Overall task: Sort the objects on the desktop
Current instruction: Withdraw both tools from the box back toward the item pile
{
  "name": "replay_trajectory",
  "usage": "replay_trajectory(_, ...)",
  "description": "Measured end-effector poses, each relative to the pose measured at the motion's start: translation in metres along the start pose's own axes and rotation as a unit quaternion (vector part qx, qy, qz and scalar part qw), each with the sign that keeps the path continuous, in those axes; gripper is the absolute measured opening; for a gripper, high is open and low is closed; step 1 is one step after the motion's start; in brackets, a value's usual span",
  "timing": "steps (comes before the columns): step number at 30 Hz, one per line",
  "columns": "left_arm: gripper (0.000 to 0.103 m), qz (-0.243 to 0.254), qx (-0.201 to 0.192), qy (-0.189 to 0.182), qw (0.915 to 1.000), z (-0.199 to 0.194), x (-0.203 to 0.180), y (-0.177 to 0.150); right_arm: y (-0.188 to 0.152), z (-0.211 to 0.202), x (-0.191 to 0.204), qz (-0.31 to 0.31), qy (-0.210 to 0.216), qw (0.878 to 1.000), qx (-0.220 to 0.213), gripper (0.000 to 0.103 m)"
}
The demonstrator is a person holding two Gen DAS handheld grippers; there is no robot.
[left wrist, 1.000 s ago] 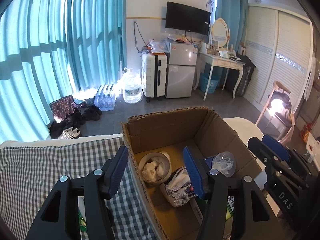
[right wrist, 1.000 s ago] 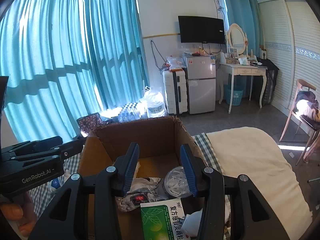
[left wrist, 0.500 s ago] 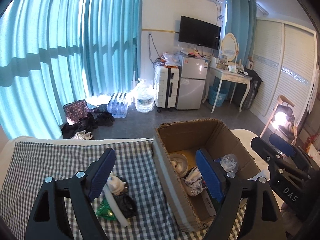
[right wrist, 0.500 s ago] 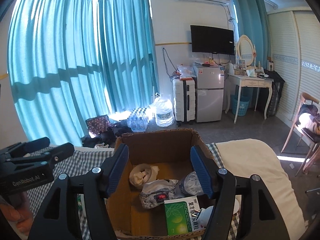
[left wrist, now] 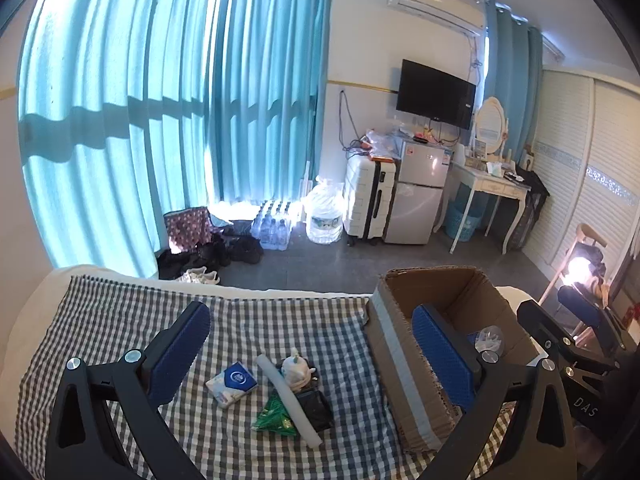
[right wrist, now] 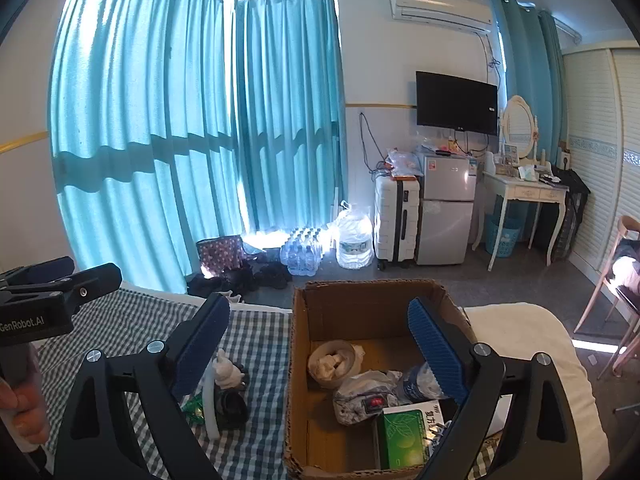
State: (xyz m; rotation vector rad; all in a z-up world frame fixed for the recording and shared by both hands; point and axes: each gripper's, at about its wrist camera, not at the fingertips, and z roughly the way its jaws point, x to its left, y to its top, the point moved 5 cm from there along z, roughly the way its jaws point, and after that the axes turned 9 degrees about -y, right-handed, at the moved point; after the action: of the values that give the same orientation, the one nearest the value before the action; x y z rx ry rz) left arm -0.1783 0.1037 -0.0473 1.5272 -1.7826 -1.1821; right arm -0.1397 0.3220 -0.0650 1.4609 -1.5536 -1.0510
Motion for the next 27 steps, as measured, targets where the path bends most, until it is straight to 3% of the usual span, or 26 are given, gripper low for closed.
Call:
replay_trajectory(14, 0.103, 0.014, -0.002, 0.036, 0.9992, -0.003, 0.058, -0.01, 0.0, 0.009, 0.035, 0.024, 0.025, 0.999, 0.006, 0.101)
replay_trajectory(27, 0.103, 0.009, -0.005, 0.032, 0.9994, 0.014, 0.101, -0.034, -0.017, 0.028, 0.08, -0.008, 0.029, 0.999, 0.013, 0.102)
